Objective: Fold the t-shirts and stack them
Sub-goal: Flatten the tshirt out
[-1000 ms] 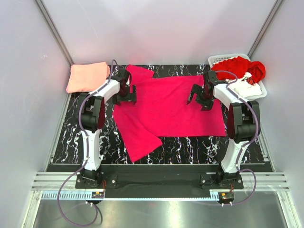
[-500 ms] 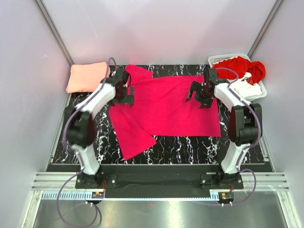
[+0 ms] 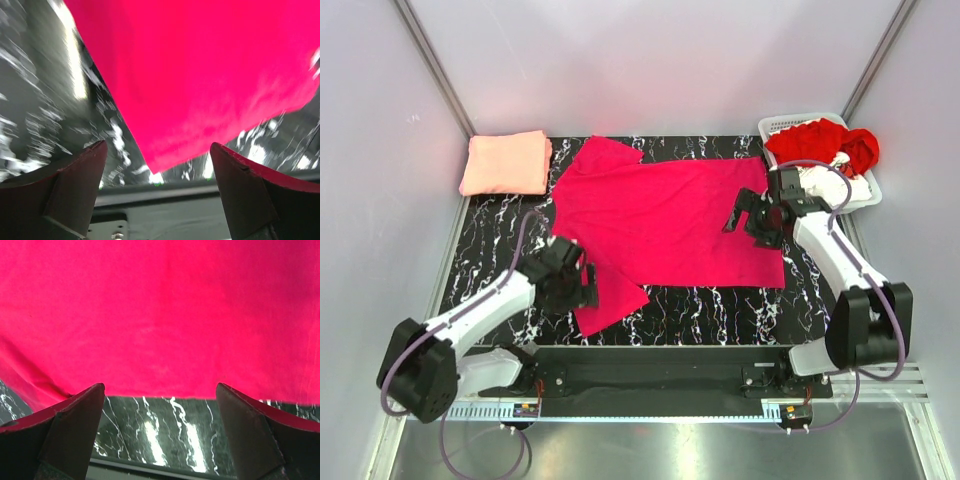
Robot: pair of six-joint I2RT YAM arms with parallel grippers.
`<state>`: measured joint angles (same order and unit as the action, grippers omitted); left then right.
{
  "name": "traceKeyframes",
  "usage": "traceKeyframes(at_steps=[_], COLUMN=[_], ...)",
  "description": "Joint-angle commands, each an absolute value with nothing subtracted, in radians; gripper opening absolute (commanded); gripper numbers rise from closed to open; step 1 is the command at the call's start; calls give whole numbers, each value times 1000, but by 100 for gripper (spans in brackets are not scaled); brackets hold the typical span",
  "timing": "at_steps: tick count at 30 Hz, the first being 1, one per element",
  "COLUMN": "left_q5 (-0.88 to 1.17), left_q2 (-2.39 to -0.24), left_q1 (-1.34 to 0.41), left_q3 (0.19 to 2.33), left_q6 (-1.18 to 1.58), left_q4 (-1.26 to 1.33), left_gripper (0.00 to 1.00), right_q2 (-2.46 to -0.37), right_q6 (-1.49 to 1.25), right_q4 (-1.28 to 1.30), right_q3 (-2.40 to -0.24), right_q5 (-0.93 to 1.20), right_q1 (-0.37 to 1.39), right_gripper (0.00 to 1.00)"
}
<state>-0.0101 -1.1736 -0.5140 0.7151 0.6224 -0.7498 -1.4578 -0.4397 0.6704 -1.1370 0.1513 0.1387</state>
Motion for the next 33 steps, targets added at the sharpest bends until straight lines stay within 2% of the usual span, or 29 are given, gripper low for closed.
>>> traceKeyframes(at_steps=[1, 8, 12, 15, 18, 19, 20, 25, 31, 33], left_q5=[51, 80, 106, 109, 118, 115, 101, 14, -86, -118], left_q2=[-1076, -1040, -1051, -1065, -1077, -1072, -1066, -953, -810, -755], left_q1=[-560, -624, -627, -638, -643, -643, -644, -641, -640, -638], left_q3=[614, 440, 399, 380, 382, 387, 405, 512, 629, 650], left_q6=[790, 900, 933, 945, 936, 931, 925, 923, 946, 963], left_q4=[-667, -557, -496, -460, -446, -466, -485, -706, -931, -975], left_gripper=[89, 86, 76, 59, 22, 4, 0, 0, 0, 0], right_q2=[-1364, -1312, -1322, -1328, -1331, -1333, -1328, -1258, -1115, -1106], right_q6=[-460, -459, -454, -448, -452, -459, -465, -569, -640, -655], right_q4=[644, 647, 644, 650, 667, 679, 687, 741, 703, 690], right_q3=[-1083, -1035, -1032, -1034, -1032, -1032, -1029, -956, -786, -749], right_q5=[161, 161, 156, 134, 81, 49, 32, -94, -23, -5], right_q1=[147, 147, 147, 146, 146, 143, 140, 31, -136, -178], right_gripper=[100, 100, 100, 100, 100, 100, 100, 100, 90, 83])
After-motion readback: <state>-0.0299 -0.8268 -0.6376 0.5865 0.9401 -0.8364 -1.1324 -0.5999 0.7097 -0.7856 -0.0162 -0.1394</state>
